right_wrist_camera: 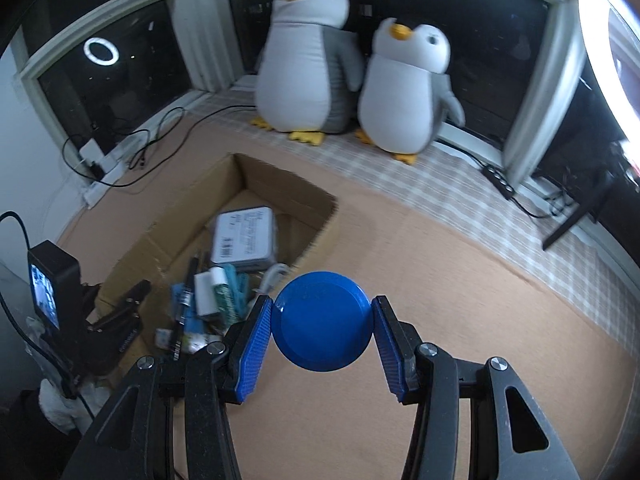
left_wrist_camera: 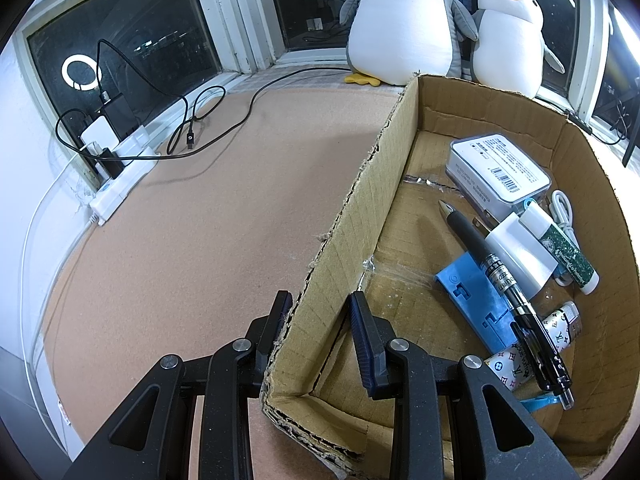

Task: Organize rigid objects
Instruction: 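Carry the blue lid into the box and open the right gripper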

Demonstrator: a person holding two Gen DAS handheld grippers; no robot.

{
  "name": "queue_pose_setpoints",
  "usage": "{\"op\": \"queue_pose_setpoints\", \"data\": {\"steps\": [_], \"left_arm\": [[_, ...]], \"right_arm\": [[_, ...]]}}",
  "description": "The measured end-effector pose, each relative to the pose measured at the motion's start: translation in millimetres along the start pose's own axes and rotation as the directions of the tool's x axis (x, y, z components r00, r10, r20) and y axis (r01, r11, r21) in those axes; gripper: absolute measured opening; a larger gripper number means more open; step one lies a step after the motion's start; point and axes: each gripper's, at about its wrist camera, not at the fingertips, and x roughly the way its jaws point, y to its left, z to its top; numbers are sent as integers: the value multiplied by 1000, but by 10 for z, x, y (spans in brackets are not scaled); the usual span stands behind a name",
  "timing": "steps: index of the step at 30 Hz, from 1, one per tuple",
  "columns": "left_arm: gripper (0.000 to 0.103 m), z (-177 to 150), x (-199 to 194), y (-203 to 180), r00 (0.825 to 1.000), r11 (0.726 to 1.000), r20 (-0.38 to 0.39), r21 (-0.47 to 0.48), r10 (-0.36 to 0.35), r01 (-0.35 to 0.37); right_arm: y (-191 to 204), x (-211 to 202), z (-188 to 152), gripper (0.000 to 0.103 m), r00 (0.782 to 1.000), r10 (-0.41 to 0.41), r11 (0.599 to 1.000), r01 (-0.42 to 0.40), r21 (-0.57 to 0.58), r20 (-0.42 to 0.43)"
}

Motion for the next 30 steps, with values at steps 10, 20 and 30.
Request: {"op": "queue_pose_setpoints", "data": {"steps": [10, 20, 30], "left_arm": [[31, -3, 3, 4, 1000, 1000, 1, -5, -1, 1], [31, -3, 8, 3, 1000, 1000, 2, -8, -2, 2], [31, -6, 11, 8, 1000, 1000, 2, -9, -2, 2]], "right_arm": [[572, 310, 159, 46, 997, 77, 995, -78, -66, -19], [824, 652, 113, 46, 991, 110, 990, -116, -81, -74], [881, 739, 97, 47, 991, 109, 989, -116, -92, -81]]}}
